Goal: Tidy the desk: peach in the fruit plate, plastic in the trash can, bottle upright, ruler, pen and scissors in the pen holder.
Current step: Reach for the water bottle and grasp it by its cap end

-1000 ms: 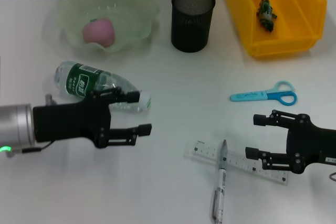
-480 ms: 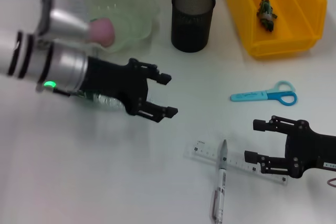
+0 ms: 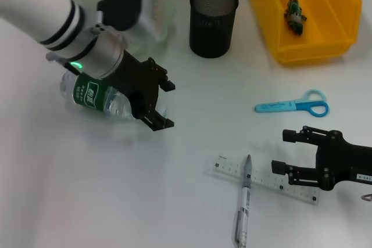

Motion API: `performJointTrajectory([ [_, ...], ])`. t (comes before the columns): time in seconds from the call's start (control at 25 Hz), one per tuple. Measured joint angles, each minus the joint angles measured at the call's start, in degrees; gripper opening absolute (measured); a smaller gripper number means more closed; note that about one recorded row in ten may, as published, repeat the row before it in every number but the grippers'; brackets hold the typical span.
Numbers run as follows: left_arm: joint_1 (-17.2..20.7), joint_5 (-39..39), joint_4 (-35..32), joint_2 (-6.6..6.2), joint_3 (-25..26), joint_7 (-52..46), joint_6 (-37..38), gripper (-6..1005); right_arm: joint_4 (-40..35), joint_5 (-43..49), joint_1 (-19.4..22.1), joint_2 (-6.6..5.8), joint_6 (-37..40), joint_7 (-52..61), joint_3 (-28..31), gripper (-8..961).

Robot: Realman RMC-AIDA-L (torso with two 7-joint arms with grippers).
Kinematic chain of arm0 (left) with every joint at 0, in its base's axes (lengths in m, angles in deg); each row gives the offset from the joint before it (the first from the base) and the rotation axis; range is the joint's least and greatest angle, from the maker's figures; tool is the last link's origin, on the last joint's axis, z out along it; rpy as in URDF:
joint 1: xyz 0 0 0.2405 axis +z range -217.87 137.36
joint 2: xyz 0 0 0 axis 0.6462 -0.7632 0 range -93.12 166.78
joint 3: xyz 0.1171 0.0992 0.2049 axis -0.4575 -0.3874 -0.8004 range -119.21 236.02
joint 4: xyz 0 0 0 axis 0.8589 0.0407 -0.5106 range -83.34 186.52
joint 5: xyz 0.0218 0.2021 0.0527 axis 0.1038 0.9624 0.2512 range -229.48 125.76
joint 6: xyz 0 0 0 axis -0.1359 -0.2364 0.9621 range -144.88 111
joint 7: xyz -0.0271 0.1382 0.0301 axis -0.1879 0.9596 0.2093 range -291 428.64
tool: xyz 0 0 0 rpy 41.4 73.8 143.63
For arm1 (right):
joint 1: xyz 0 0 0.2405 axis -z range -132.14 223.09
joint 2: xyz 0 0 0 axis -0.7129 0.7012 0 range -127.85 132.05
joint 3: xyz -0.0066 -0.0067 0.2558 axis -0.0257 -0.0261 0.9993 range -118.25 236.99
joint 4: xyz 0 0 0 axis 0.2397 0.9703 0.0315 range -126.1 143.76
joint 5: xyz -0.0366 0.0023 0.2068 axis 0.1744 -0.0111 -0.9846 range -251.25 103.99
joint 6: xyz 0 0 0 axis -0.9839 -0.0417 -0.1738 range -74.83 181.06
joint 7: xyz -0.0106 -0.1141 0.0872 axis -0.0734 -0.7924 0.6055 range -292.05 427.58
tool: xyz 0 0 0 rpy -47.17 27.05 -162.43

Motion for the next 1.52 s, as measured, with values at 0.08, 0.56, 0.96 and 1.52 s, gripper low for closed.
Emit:
performJointTrajectory([
  [0.08,-0.3,1.4,-1.0,0.04,-2.5,-1.3,-0.9,805,-0.1,0.0,-0.1,0.05,-0.2,0.5,0.0,790],
  [0.56,-1.3,5.5,-1.5,0.23,-12.8,-5.1,-5.2,801,0.0,-0.1,-0.6,0.36,-1.6,1.4,-0.1,790],
  [0.96,-1.1,6.5,-1.7,0.24,-16.2,-5.1,-6.1,763,0.1,-0.1,-0.6,0.37,-1.6,1.5,-0.2,790],
  [1.52,-0.5,6.9,-1.9,0.23,-21.4,-6.1,-9.3,491,0.1,0.0,-0.2,0.37,-1.2,1.6,0.0,789],
])
